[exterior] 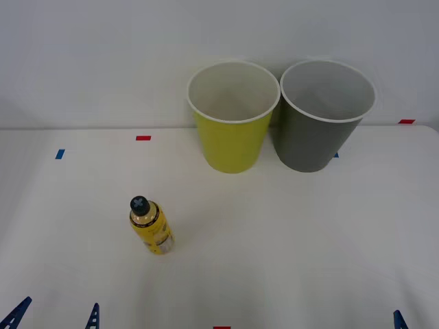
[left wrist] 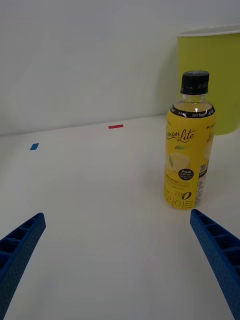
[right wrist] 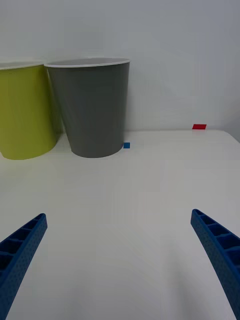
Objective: Put cans in the gray bin and PET bottles in the light green bin.
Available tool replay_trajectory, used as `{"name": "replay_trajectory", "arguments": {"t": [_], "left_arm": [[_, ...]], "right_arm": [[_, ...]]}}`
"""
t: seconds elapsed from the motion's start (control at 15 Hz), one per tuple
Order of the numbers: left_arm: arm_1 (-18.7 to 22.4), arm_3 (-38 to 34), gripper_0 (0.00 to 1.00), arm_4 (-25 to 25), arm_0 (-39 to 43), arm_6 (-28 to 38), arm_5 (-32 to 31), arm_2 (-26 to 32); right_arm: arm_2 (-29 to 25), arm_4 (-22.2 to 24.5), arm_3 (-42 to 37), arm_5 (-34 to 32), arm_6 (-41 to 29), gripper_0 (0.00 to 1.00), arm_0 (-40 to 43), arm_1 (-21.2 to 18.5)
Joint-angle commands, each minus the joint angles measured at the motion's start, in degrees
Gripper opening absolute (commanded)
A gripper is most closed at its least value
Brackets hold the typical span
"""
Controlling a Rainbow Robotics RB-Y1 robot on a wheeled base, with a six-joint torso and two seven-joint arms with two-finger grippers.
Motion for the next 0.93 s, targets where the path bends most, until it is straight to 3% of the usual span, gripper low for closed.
{"name": "replay_trajectory", "arguments": {"t": [0.07, 0.4, 0.53, 0.73, 0.93], "left_arm": [[0.00, 0.00, 1.00, 0.00, 0.00, 0.00, 0.00, 0.00], [0.00, 0.00, 1.00, 0.00, 0.00, 0.00, 0.00, 0.00], [0.88, 3.60, 1.00, -0.53, -2.64, 0.00, -0.70, -0.70], [5.98, 9.14, 1.00, -2.11, -8.44, 0.61, -8.97, -3.08], [13.71, 13.62, 1.00, -2.11, -14.59, 1.76, -13.10, -6.59]], "right_arm": [[0.00, 0.00, 0.00, 0.00, 0.00, 1.00, 0.00, 0.00], [0.00, 0.00, 0.00, 0.00, 0.00, 1.00, 0.00, 0.00], [0.00, 0.00, 0.00, 0.00, 0.00, 1.00, 0.00, 0.00], [0.00, 0.00, 0.00, 0.00, 0.00, 1.00, 0.00, 0.00], [0.00, 0.00, 0.00, 0.00, 0.00, 1.00, 0.00, 0.00]]}}
